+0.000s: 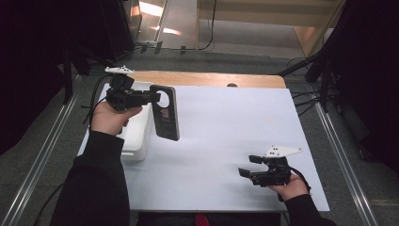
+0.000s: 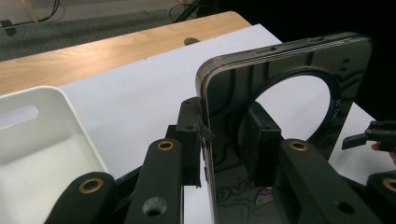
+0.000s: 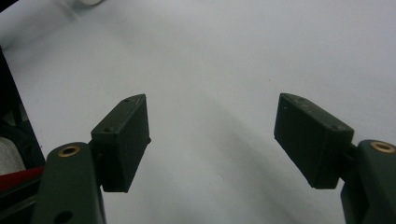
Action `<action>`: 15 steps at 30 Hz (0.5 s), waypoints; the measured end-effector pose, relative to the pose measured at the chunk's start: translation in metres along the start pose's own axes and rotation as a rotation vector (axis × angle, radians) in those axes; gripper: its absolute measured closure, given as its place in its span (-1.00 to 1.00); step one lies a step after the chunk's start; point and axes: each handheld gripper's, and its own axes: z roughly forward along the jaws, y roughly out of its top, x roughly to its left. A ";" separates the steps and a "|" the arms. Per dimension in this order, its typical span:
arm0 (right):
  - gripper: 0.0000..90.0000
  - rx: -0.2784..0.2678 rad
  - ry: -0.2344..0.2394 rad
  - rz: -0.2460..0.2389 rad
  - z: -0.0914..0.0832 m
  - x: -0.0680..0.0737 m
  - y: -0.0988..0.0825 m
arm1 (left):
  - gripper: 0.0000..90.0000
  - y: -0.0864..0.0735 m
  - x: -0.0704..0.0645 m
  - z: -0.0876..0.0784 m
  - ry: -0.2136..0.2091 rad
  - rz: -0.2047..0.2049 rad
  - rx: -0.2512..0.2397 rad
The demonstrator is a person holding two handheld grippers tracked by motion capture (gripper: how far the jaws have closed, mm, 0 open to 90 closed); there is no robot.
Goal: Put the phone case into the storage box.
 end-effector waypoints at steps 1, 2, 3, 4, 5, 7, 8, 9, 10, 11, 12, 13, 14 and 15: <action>-0.43 0.000 -0.001 0.000 0.000 0.000 0.000 | 0.58 0.001 0.001 -0.001 0.002 -0.002 -0.004; -0.43 0.000 -0.001 0.002 0.000 0.000 -0.001 | 0.58 0.001 0.001 -0.001 0.003 -0.002 -0.006; -0.43 0.001 -0.001 -0.002 0.000 0.000 -0.001 | 0.58 0.002 0.002 -0.002 0.007 0.000 -0.008; -0.43 0.001 -0.001 -0.005 -0.001 0.000 -0.002 | 0.58 0.002 0.003 -0.003 0.009 -0.001 -0.013; -0.43 0.003 -0.003 -0.001 -0.001 0.000 -0.002 | 0.58 0.003 0.004 -0.003 0.011 -0.001 -0.013; -0.43 0.003 -0.004 0.001 -0.002 -0.001 -0.003 | 0.58 0.003 0.005 -0.005 0.012 -0.003 -0.018; -0.43 0.004 -0.005 0.001 -0.002 -0.001 -0.003 | 0.58 0.004 0.005 -0.006 0.013 0.000 -0.021; -0.43 0.004 -0.004 0.002 -0.002 -0.001 -0.003 | 0.58 0.004 0.005 -0.008 0.015 -0.001 -0.023; -0.43 0.003 -0.004 0.003 -0.002 -0.001 -0.003 | 0.58 0.004 0.006 -0.009 0.018 -0.002 -0.027; -0.43 0.003 -0.003 0.001 -0.002 0.000 -0.003 | 0.58 0.004 0.007 -0.010 0.022 0.001 -0.028; -0.43 0.003 -0.003 -0.001 -0.002 0.000 -0.003 | 0.58 0.005 0.007 -0.011 0.025 0.000 -0.029; -0.43 0.003 -0.003 -0.001 -0.002 0.000 -0.003 | 0.58 0.005 0.008 -0.012 0.031 0.001 -0.033; -0.43 0.003 -0.003 0.001 -0.002 -0.001 -0.003 | 0.58 0.005 0.008 -0.013 0.035 0.001 -0.036; -0.43 0.004 -0.003 0.000 -0.002 -0.001 -0.003 | 0.58 0.005 0.009 -0.015 0.041 -0.001 -0.038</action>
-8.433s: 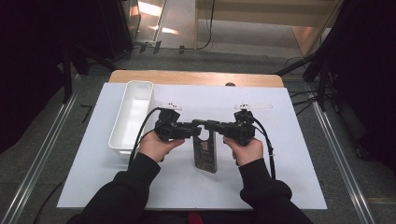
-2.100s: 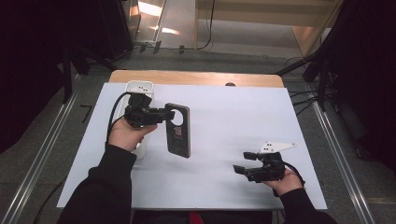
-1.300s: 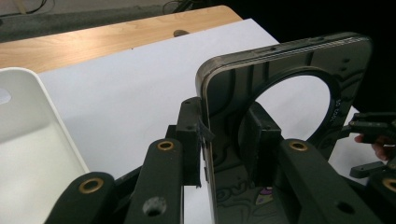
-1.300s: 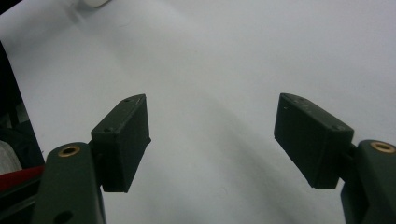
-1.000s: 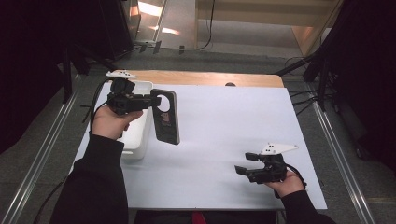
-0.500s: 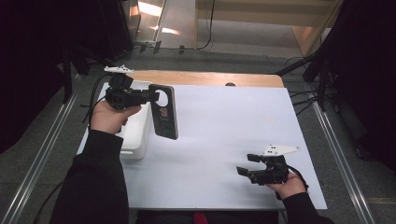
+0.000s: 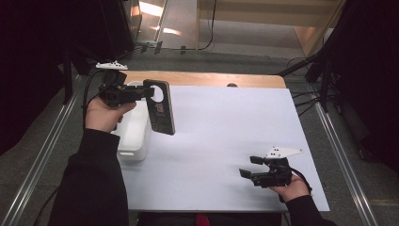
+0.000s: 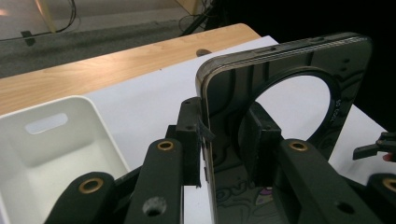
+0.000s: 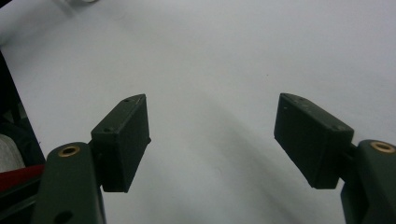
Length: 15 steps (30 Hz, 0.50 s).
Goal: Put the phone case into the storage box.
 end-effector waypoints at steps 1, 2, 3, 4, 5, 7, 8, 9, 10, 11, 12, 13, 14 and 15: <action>-0.43 0.000 0.000 0.001 0.000 0.000 0.000 | 0.58 0.000 0.001 -0.001 0.002 -0.002 -0.003; -0.43 0.000 0.000 0.000 0.000 0.000 0.000 | 0.58 0.000 0.002 -0.003 0.008 -0.001 -0.006; -0.43 0.000 0.000 -0.001 0.000 0.000 0.000 | 0.58 0.000 0.003 -0.005 0.014 -0.005 -0.013; -0.43 0.001 0.001 -0.001 0.000 0.000 0.000 | 0.58 0.000 0.004 -0.006 0.018 -0.004 -0.013; -0.43 0.001 0.002 0.001 0.000 0.001 0.000 | 0.58 0.000 0.005 -0.007 0.023 -0.008 -0.017; -0.43 0.004 0.002 -0.001 0.001 0.001 0.000 | 0.58 0.000 0.007 -0.010 0.030 -0.009 -0.019; -0.43 0.002 0.002 -0.002 0.001 0.001 0.000 | 0.58 0.000 0.008 -0.011 0.034 -0.012 -0.020; -0.43 0.003 0.002 -0.001 0.001 0.001 0.000 | 0.58 0.000 0.009 -0.012 0.038 -0.013 -0.024; -0.43 0.002 0.002 -0.001 0.001 0.000 0.000 | 0.58 0.000 0.010 -0.013 0.045 -0.013 -0.026; -0.43 0.000 0.000 -0.001 0.001 0.000 0.000 | 0.58 0.000 0.011 -0.014 0.051 -0.015 -0.027; -0.43 -0.004 0.003 -0.001 0.000 0.000 0.001 | 0.58 0.000 0.012 -0.015 0.054 -0.015 -0.030; -0.43 -0.006 0.004 -0.001 0.000 0.000 0.001 | 0.58 0.000 0.013 -0.016 0.057 -0.018 -0.031; -0.43 -0.008 0.005 0.001 0.000 0.000 0.001 | 0.58 -0.001 0.014 -0.016 0.059 -0.022 -0.033; -0.43 -0.007 0.005 0.001 0.000 0.000 0.001 | 0.58 -0.001 0.015 -0.016 0.067 -0.023 -0.036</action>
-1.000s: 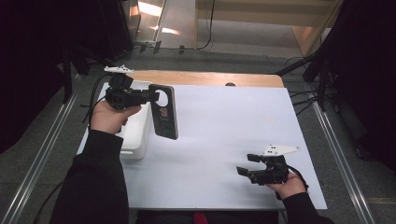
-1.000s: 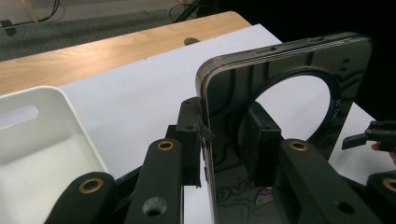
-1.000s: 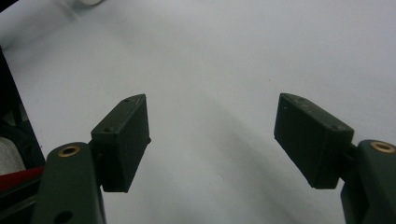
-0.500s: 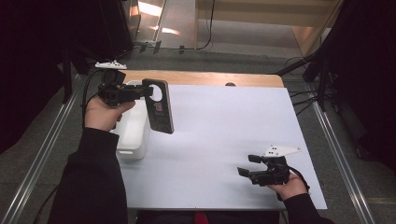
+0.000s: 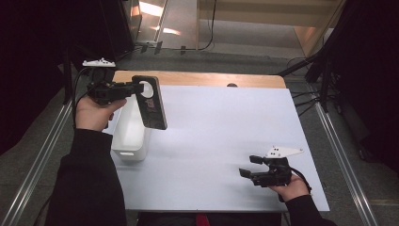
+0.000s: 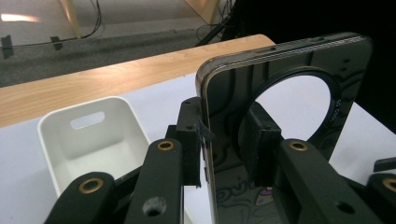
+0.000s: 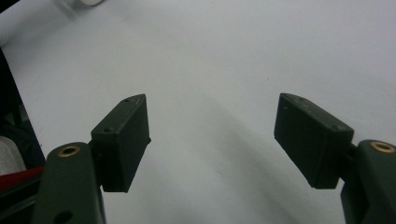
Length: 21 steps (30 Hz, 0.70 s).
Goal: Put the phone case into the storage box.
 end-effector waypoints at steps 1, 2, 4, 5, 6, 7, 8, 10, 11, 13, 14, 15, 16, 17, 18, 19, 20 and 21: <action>-0.43 0.001 -0.001 0.000 0.000 0.000 0.000 | 0.58 0.000 0.001 0.000 0.005 -0.001 0.000; -0.43 0.003 -0.001 -0.004 0.000 0.000 0.000 | 0.58 0.000 0.001 0.001 0.005 -0.003 0.000; -0.43 0.005 -0.003 -0.006 0.001 0.000 0.000 | 0.58 0.000 0.004 0.001 0.000 -0.010 -0.001; -0.43 0.006 -0.002 -0.005 0.001 0.000 0.000 | 0.58 0.001 0.005 0.002 0.001 -0.013 -0.001; -0.43 0.004 -0.003 -0.010 0.001 0.000 0.000 | 0.58 0.001 0.007 0.002 0.002 -0.018 -0.002; -0.43 0.004 -0.002 -0.011 0.000 0.000 0.000 | 0.58 0.002 0.008 0.003 0.004 -0.021 -0.002; -0.43 0.003 -0.001 -0.010 0.000 0.000 0.000 | 0.58 0.003 0.010 0.004 0.003 -0.024 -0.002; -0.43 0.000 0.001 -0.007 0.000 0.000 0.001 | 0.58 0.006 0.014 0.006 -0.006 -0.037 -0.009; -0.43 -0.001 0.004 -0.003 0.001 0.000 0.001 | 0.58 0.008 0.016 0.007 -0.007 -0.049 -0.013; -0.43 0.002 0.002 -0.006 0.002 -0.001 0.001 | 0.58 0.011 0.019 0.008 -0.002 -0.050 -0.020; -0.43 0.005 0.003 -0.006 0.003 0.000 0.002 | 0.58 0.013 0.020 0.009 0.006 -0.047 -0.020; -0.43 0.006 0.005 -0.012 0.003 0.000 0.002 | 0.58 0.014 0.021 0.010 0.010 -0.045 -0.021; -0.43 0.008 0.005 -0.010 0.003 0.000 0.002 | 0.58 0.015 0.022 0.010 0.009 -0.048 -0.023; -0.43 0.009 0.005 -0.011 0.004 0.000 0.002 | 0.58 0.016 0.023 0.011 0.006 -0.050 -0.027; -0.43 0.009 0.004 -0.012 0.004 0.000 0.002 | 0.58 0.018 0.025 0.012 0.006 -0.058 -0.028; -0.43 0.009 0.003 -0.012 0.004 0.000 0.002 | 0.58 0.020 0.026 0.013 0.011 -0.054 -0.024; -0.43 0.008 0.003 -0.013 0.003 -0.001 0.002 | 0.58 0.021 0.026 0.014 0.013 -0.048 -0.020; -0.43 0.007 0.004 -0.013 0.003 -0.001 0.002 | 0.58 0.023 0.026 0.014 0.015 -0.044 -0.020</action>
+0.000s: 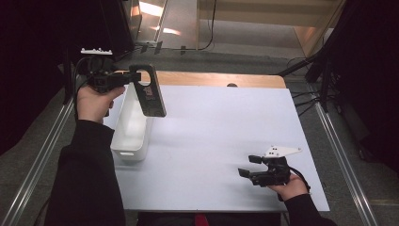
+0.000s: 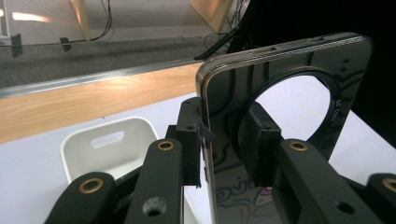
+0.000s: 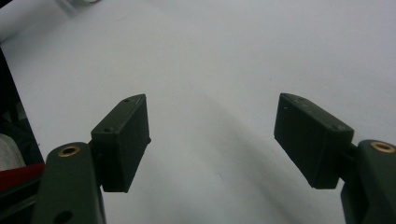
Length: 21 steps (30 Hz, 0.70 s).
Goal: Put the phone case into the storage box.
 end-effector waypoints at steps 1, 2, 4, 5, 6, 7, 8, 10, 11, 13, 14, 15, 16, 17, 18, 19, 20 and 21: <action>-0.43 -0.002 -0.002 -0.001 0.000 0.000 0.000 | 0.58 0.002 0.000 0.001 0.002 0.003 0.003; -0.43 -0.002 -0.001 -0.001 0.000 0.000 0.000 | 0.58 0.004 0.001 0.001 0.007 0.007 0.003; -0.43 -0.001 0.000 -0.003 0.000 0.001 0.000 | 0.58 0.007 0.001 0.001 0.016 0.013 0.002; -0.43 0.000 -0.001 -0.003 0.000 0.001 0.000 | 0.58 0.008 0.002 0.000 0.020 0.014 0.001; -0.43 0.001 -0.001 -0.002 0.000 0.001 0.000 | 0.58 0.010 0.003 0.000 0.028 0.015 -0.003; -0.43 0.002 0.001 0.000 0.000 0.001 0.000 | 0.58 0.012 0.004 -0.001 0.031 0.020 0.000; -0.43 0.002 0.001 -0.001 0.000 0.001 0.000 | 0.58 0.013 0.005 -0.001 0.034 0.021 0.000; -0.43 0.001 0.002 -0.001 0.000 0.001 0.000 | 0.58 0.015 0.009 -0.003 0.031 0.024 -0.006; -0.43 0.001 0.003 -0.001 0.000 0.001 0.000 | 0.58 0.015 0.010 -0.004 0.026 0.022 -0.008; -0.43 0.002 0.003 -0.007 0.000 0.002 0.000 | 0.58 0.017 0.013 -0.005 0.030 0.019 -0.004; -0.43 0.003 0.005 -0.005 0.000 0.002 0.000 | 0.58 0.017 0.014 -0.005 0.038 0.018 -0.003; -0.43 0.003 0.005 -0.006 0.000 0.002 0.000 | 0.58 0.018 0.016 -0.006 0.043 0.018 -0.001; -0.43 0.003 0.005 -0.005 0.000 0.002 0.000 | 0.58 0.018 0.017 -0.006 0.050 0.020 -0.001; -0.43 0.002 0.005 -0.004 0.000 0.002 0.000 | 0.58 0.019 0.017 -0.006 0.057 0.020 0.001; -0.43 0.002 0.006 -0.004 0.000 0.002 0.000 | 0.58 0.019 0.018 -0.007 0.065 0.023 0.003; -0.43 0.000 0.006 -0.004 0.000 0.002 0.000 | 0.58 0.018 0.019 -0.007 0.068 0.025 -0.001; -0.43 -0.002 0.005 -0.005 0.000 0.002 0.000 | 0.58 0.018 0.020 -0.008 0.071 0.026 -0.003; -0.43 -0.003 0.004 -0.005 0.000 0.002 0.000 | 0.58 0.018 0.021 -0.010 0.077 0.023 -0.005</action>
